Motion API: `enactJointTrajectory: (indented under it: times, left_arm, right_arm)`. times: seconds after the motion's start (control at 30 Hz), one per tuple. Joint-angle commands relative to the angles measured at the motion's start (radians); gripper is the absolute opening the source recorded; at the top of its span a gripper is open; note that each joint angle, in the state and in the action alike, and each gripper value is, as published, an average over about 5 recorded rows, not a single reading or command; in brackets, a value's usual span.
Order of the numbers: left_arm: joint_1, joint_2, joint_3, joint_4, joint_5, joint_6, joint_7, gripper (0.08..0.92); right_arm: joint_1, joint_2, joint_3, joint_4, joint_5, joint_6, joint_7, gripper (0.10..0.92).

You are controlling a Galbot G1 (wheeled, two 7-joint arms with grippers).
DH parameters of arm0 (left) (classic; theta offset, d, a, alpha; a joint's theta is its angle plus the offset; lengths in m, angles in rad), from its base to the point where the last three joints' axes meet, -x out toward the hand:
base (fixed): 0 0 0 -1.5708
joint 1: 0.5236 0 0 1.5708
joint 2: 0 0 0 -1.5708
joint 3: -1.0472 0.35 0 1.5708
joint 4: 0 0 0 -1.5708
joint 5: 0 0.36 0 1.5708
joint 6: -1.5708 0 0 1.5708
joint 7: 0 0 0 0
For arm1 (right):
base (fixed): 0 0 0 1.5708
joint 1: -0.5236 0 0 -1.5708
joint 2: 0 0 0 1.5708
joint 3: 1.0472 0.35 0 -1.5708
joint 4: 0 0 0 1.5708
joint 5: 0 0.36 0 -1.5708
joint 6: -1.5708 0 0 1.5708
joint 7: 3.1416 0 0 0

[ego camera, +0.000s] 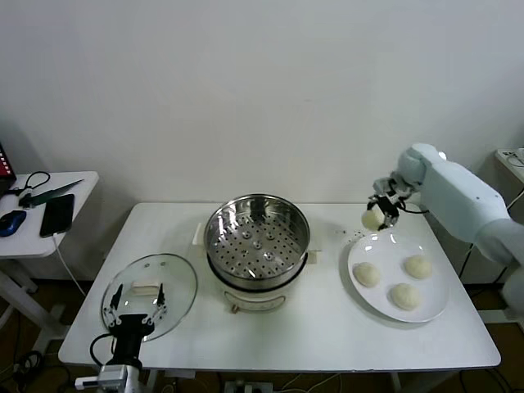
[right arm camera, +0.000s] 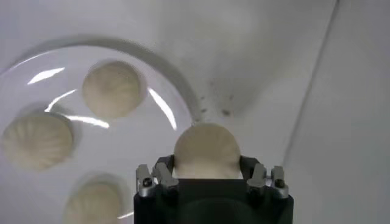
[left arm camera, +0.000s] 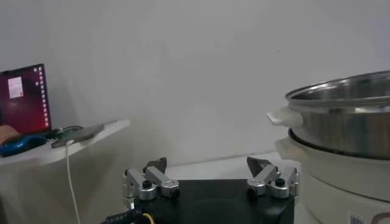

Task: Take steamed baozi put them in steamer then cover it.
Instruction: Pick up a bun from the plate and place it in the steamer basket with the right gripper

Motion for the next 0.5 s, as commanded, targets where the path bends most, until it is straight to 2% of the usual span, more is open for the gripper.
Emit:
enactJointTrajectory:
  times: [0.03, 0.23, 0.5]
  left_arm:
    - [0.007, -0.002, 0.005, -0.003, 0.002, -0.002, 0.001, 0.823]
    - [0.017, -0.004, 0.008, -0.005, 0.002, -0.004, 0.001, 0.823]
    - [0.024, -0.006, 0.012, -0.006, 0.002, -0.005, 0.001, 0.823]
  right_arm:
    - [0.230, 0.072, -0.191, 0.207, 0.078, 0.127, -0.014, 0.692]
    - [0.270, 0.199, -0.214, 0.291, 0.019, 0.215, -0.007, 0.695]
    - [0.200, 0.300, -0.197, 0.360, -0.069, 0.248, 0.011, 0.696]
